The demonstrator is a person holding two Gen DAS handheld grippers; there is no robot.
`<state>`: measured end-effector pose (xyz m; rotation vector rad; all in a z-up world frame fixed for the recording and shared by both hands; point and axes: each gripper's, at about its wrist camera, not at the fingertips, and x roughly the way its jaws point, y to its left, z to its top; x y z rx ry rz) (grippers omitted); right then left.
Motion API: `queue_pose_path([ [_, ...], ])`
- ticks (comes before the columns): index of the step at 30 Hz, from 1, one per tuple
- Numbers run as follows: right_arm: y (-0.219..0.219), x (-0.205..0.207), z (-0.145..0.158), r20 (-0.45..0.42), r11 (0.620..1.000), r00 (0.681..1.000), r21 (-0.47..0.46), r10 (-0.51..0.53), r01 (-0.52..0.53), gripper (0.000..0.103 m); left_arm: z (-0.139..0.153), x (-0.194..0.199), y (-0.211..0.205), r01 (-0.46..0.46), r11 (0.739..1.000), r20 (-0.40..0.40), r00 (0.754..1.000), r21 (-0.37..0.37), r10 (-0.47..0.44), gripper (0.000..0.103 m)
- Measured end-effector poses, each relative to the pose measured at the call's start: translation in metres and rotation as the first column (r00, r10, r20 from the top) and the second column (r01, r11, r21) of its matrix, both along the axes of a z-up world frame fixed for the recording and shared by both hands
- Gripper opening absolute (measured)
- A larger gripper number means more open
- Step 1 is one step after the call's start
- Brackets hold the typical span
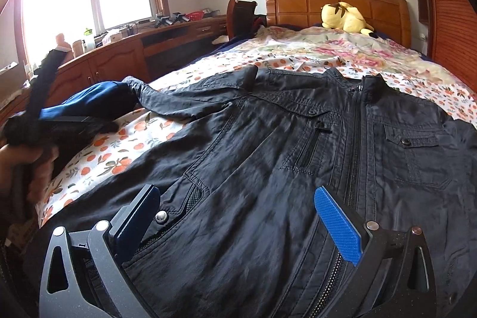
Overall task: Fold large clothes
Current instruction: 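Move the left gripper to the jacket sleeve nearest it and grasp it, then lift the sleeve with the left gripper and fold it across the jacket front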
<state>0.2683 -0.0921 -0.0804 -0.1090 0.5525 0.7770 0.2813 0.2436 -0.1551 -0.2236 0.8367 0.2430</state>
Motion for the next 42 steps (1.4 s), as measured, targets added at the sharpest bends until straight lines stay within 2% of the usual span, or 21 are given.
queue_pose_path([
  [8,0.019,0.007,-0.004,0.0,1.0,1.0,0.0,-0.007,0.007,0.103,-0.004,0.08,0.044,-0.107,0.994,0.014,0.994,-0.022,0.108,0.072],
  [13,0.022,0.011,-0.007,-0.024,1.0,1.0,0.007,-0.013,0.013,0.103,-0.007,0.109,0.078,-0.188,0.981,0.016,0.982,-0.057,0.189,0.072],
  [19,0.023,0.009,-0.007,-0.036,1.0,0.999,0.016,-0.008,0.009,0.103,-0.025,0.132,0.111,-0.279,0.955,-0.028,0.96,-0.1,0.277,0.07],
  [20,0.023,0.009,-0.007,-0.037,1.0,0.999,0.017,-0.007,0.008,0.103,-0.03,0.134,0.115,-0.29,0.949,-0.039,0.957,-0.121,0.287,0.067],
  [22,0.023,0.009,-0.007,-0.04,1.0,0.999,0.021,-0.003,0.004,0.103,-0.042,0.137,0.124,-0.31,0.935,-0.068,0.951,-0.172,0.303,0.052],
  [24,0.023,0.009,-0.006,-0.039,1.0,0.999,0.021,-0.002,0.003,0.103,-0.046,0.136,0.127,-0.312,0.924,-0.066,0.95,-0.222,0.305,0.025],
  [26,0.024,0.01,-0.006,-0.037,1.0,0.999,0.022,-0.003,0.004,0.103,-0.044,0.134,0.124,-0.305,0.923,-0.058,0.952,-0.233,0.299,0.012],
  [29,0.023,0.01,-0.006,-0.034,1.0,0.999,0.024,-0.005,0.006,0.103,-0.024,0.137,0.102,-0.276,0.954,-0.048,0.961,-0.118,0.273,0.006],
  [32,0.022,0.009,-0.004,-0.035,1.0,0.999,0.028,0.0,0.001,0.103,0.017,0.132,0.065,-0.204,0.979,0.021,0.979,-0.019,0.205,0.006],
  [37,0.01,0.006,0.002,-0.046,0.998,0.999,0.051,0.028,-0.025,0.103,0.08,0.116,0.005,-0.087,0.996,0.111,0.99,0.026,0.084,0.006],
  [42,-0.02,0.007,0.016,0.029,0.998,0.999,0.056,-0.041,0.039,0.103,0.125,0.101,-0.07,0.055,0.994,0.158,0.985,0.099,-0.07,0.006],
])
